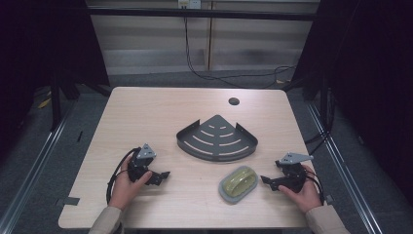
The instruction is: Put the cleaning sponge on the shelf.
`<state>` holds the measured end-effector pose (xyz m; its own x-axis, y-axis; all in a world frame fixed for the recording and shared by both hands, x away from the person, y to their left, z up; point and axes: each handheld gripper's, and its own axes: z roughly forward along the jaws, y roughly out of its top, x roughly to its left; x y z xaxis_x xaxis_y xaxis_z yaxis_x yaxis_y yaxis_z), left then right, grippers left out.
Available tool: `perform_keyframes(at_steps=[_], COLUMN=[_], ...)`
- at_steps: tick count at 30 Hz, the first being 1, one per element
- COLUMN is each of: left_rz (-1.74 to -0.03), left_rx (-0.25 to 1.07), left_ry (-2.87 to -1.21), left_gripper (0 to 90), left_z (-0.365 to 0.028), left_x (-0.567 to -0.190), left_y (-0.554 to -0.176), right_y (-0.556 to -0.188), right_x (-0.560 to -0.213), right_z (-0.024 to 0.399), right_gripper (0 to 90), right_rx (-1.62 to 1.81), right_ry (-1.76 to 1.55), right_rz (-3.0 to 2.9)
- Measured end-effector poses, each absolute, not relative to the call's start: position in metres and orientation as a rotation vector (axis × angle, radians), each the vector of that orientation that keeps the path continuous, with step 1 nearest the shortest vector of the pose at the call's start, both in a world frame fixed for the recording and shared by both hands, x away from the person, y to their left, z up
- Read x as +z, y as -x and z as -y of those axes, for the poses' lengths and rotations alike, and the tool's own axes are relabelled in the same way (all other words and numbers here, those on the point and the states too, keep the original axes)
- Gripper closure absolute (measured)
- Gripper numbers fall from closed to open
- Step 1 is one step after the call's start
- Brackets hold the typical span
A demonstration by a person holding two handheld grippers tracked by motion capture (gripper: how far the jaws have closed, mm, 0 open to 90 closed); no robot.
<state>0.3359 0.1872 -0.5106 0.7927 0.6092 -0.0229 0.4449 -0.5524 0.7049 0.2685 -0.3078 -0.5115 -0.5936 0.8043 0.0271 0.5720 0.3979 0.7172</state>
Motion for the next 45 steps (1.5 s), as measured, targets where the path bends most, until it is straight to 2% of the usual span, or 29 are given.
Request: perform_keyframes(at_steps=[3, 6, 10, 21, 45], left_rz=[-0.766, -0.765, -0.764, -0.765, -0.765], left_rx=[0.284, 0.284, 0.284, 0.284, 0.284], left_ry=[-2.261, -2.262, -2.262, -2.262, -2.262], left_gripper=[0.5, 0.0, 0.0, 0.0, 0.0], left_z=[-0.186, -0.186, -0.186, -0.186, -0.186], left_x=[-0.511, -0.511, -0.511, -0.511, -0.511], left_y=[-0.336, -0.336, -0.336, -0.336, -0.336], right_y=[-0.271, -0.275, -0.277, -0.287, -0.295], right_x=[-0.508, -0.498, -0.479, -0.447, -0.425], right_z=[0.308, 0.308, 0.309, 0.288, 0.228], right_gripper=[12.0, 19.4, 24.2, 23.9, 26.5], right_rx=[0.972, 0.893, 0.914, 0.754, 0.511], right_ry=[-1.196, -1.204, -1.187, -0.978, -0.638], right_rz=[-2.378, -2.454, -2.497, -2.732, -2.968])
